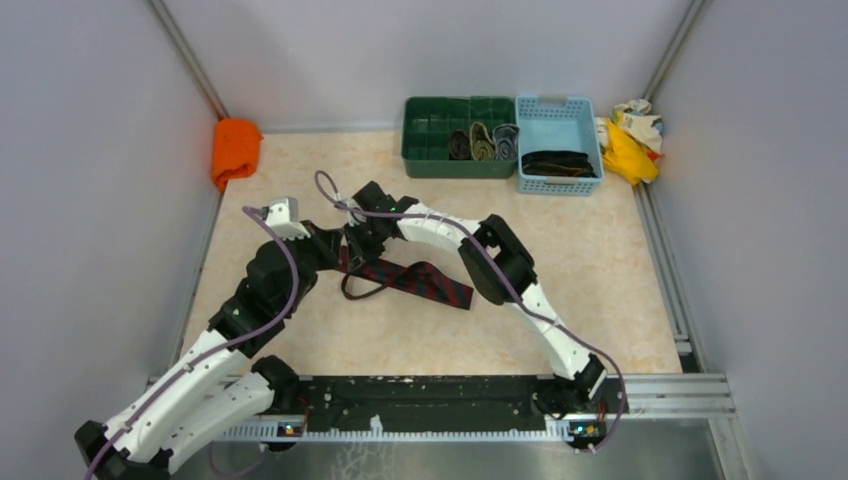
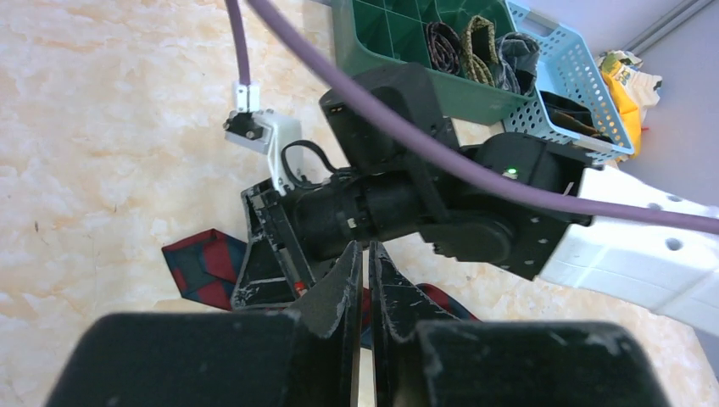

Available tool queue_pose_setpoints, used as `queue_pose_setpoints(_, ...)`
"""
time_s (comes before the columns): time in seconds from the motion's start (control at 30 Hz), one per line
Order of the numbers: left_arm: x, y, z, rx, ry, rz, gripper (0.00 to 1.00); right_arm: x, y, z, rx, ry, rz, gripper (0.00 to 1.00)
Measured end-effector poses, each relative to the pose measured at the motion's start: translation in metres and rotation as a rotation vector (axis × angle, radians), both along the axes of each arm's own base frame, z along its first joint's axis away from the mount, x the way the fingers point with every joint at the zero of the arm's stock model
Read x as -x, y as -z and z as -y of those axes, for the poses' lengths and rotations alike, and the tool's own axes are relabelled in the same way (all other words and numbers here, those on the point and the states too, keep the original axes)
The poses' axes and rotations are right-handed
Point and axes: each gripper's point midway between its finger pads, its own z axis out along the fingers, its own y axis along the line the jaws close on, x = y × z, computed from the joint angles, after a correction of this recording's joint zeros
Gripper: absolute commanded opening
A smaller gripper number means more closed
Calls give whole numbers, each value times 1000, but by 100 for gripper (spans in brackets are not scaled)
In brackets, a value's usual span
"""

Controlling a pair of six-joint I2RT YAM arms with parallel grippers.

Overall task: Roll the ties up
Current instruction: Flatten out the tie at the center of the board.

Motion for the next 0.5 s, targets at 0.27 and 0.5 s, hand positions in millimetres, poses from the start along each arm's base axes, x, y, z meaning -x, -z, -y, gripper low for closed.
queue_pose_setpoints(0.27, 1, 2, -1, -8, 0, -4, 12, 0, 10, -11, -7, -18, -24, 0)
queue_pose_setpoints(0.5, 1, -1, -1, -8, 5, 6, 12, -7, 15, 0, 11, 55, -45, 0)
